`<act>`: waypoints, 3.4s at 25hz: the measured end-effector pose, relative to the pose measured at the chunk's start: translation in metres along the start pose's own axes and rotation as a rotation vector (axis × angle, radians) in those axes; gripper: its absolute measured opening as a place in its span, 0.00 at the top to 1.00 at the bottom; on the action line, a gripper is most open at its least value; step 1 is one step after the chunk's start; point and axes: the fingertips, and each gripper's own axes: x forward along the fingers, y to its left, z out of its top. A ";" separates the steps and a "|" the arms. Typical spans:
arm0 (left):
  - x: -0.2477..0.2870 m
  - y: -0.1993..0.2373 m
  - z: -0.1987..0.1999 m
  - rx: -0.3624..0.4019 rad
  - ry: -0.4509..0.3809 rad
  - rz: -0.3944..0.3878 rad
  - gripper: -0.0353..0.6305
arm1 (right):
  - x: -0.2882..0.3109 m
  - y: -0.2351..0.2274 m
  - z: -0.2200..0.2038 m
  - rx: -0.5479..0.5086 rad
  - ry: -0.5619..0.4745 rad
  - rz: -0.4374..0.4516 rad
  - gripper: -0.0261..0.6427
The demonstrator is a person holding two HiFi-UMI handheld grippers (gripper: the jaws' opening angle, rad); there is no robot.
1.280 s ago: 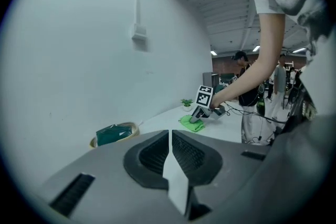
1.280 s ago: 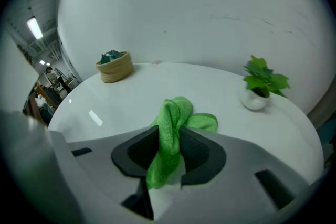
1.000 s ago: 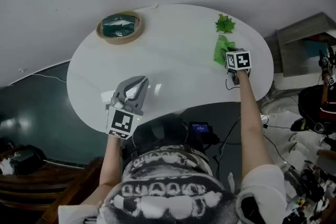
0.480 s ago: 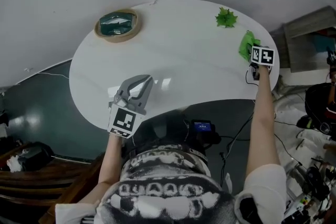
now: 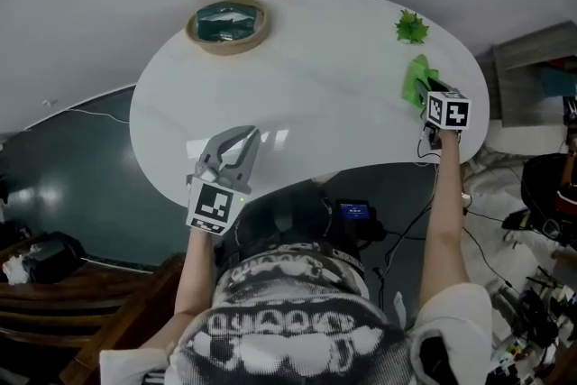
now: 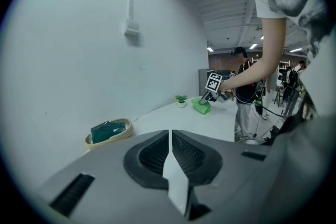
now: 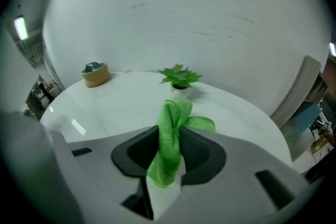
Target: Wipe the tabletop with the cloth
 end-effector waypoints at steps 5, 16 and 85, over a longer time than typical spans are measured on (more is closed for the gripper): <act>-0.055 0.022 -0.031 -0.013 -0.001 0.053 0.92 | -0.007 0.121 0.017 -0.104 -0.045 0.092 0.78; -0.211 0.078 -0.137 -0.060 0.068 0.178 0.92 | -0.005 0.434 0.068 -0.329 -0.156 0.392 0.78; 0.058 -0.101 0.036 0.022 -0.036 -0.008 0.92 | 0.000 0.024 -0.075 -0.103 0.069 0.165 0.78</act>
